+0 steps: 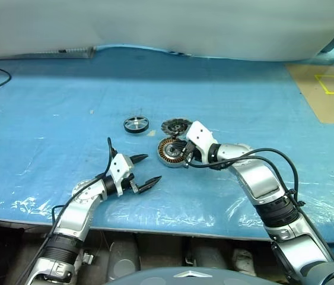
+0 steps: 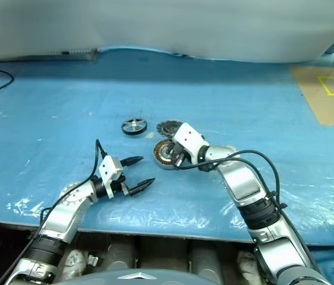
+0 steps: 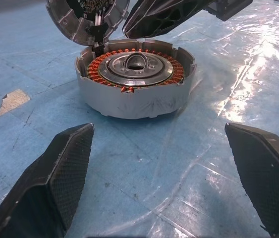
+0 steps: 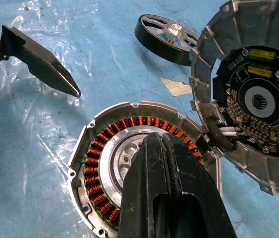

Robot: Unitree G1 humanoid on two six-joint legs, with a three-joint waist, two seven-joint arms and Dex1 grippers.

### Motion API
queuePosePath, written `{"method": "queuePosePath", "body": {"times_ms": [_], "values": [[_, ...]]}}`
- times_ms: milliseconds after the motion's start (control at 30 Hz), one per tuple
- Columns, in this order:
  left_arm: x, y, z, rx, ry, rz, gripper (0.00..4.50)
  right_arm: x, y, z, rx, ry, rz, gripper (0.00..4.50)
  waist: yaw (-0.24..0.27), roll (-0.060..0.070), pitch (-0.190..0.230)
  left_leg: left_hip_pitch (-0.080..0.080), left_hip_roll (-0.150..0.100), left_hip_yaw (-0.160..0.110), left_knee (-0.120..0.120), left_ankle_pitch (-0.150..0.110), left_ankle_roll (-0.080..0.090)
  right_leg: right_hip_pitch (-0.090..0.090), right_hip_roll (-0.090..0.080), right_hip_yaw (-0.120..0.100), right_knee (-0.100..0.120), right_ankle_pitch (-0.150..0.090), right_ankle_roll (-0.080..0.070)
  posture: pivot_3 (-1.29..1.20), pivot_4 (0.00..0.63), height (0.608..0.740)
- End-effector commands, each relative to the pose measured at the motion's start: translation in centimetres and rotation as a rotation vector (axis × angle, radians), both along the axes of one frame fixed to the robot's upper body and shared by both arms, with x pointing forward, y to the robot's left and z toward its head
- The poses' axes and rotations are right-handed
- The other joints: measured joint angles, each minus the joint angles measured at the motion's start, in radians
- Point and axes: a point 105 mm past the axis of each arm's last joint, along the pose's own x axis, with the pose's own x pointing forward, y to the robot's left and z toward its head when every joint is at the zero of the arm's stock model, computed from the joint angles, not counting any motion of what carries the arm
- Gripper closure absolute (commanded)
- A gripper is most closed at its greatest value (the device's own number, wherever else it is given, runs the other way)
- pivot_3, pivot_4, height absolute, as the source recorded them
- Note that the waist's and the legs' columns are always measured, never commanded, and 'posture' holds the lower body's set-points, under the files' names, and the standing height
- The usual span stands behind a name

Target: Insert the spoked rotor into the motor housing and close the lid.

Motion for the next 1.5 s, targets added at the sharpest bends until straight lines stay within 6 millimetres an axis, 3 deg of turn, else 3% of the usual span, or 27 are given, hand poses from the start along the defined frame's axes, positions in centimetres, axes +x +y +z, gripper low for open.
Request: {"method": "queuePosePath", "body": {"times_ms": [33, 600, 1200, 1500], "values": [[-0.1, -0.1, 0.7, -0.004, -0.037, -0.008, 0.00, -0.4, 1.1, 0.9, 0.014, -0.040, 0.045, 4.48, 0.000, 0.000, 0.000, 0.000, 0.000, 0.000, 0.000, 0.000, 0.000, 0.000, 0.000, 0.000, 0.000, 0.000, 0.000, 0.00, 0.150, 0.740], [0.1, -0.1, 0.8, -0.002, -0.039, -0.008, 0.00, 0.6, -1.4, -0.5, -0.045, -0.008, -0.043, 4.48, 0.000, 0.000, 0.000, 0.000, 0.000, 0.000, 0.001, 0.000, 0.000, 0.000, 0.000, 0.000, 0.000, 0.000, 0.000, 0.00, 0.150, 0.740], [0.1, 0.0, 0.7, 0.002, -0.040, -0.004, 0.00, 0.7, -0.1, -1.4, -0.097, -0.023, 0.001, 4.48, 0.000, 0.000, 0.000, 0.001, 0.000, 0.000, 0.002, 0.000, 0.000, 0.000, 0.000, 0.001, 0.003, 0.000, 0.000, 0.00, 0.150, 0.740], [0.1, 0.0, 0.9, 0.006, -0.044, -0.010, 0.00, 0.6, -0.4, -1.9, -0.133, -0.018, -0.001, 4.48, 0.000, 0.000, 0.000, 0.001, 0.000, 0.000, 0.003, 0.000, 0.000, 0.000, 0.000, 0.001, 0.005, 0.000, 0.000, 0.00, 0.150, 0.740]]}}
